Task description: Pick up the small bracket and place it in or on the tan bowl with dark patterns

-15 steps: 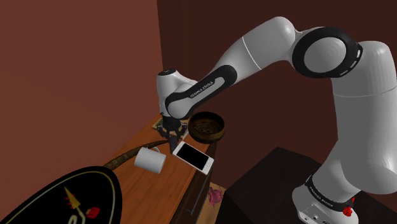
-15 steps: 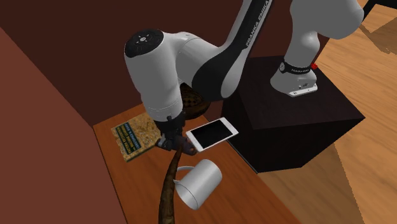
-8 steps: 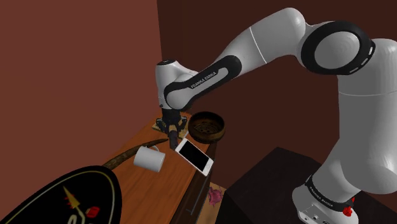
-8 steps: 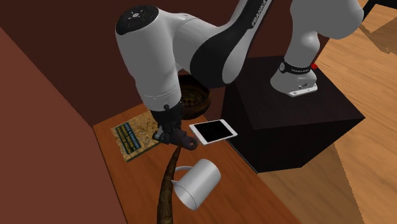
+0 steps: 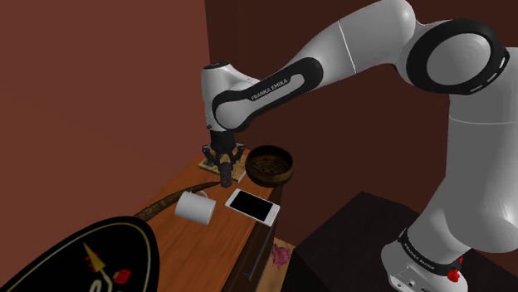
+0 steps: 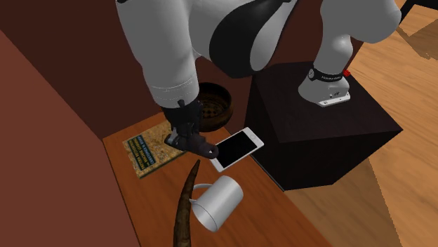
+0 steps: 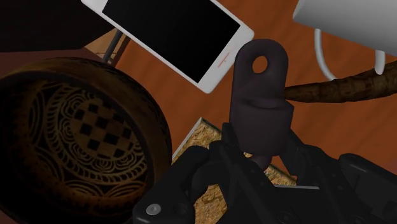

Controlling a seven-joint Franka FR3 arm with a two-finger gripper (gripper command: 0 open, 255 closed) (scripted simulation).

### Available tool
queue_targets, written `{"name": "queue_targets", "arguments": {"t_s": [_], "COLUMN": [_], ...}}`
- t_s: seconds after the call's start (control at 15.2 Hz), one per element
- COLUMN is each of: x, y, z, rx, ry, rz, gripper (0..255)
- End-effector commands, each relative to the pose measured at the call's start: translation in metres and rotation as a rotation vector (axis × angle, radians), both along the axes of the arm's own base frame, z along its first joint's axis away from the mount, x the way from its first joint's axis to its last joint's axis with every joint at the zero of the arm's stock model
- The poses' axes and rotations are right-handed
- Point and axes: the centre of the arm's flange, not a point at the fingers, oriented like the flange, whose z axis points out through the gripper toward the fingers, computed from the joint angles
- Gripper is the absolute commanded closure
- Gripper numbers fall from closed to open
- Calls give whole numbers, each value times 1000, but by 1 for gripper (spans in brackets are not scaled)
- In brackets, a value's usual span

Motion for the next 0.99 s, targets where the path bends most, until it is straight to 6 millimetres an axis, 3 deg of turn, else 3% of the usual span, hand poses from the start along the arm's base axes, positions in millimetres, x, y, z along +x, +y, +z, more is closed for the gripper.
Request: {"name": "queue_targets", "arguments": {"t_s": [0.0,0.86,0.92], "x": [1,1,-1], "y": [0,0,-13], "z": [12,79,80], "rx": [0,0,0], "ry": [0,0,0], "rz": [0,0,0], "gripper": [255,255,255]}}
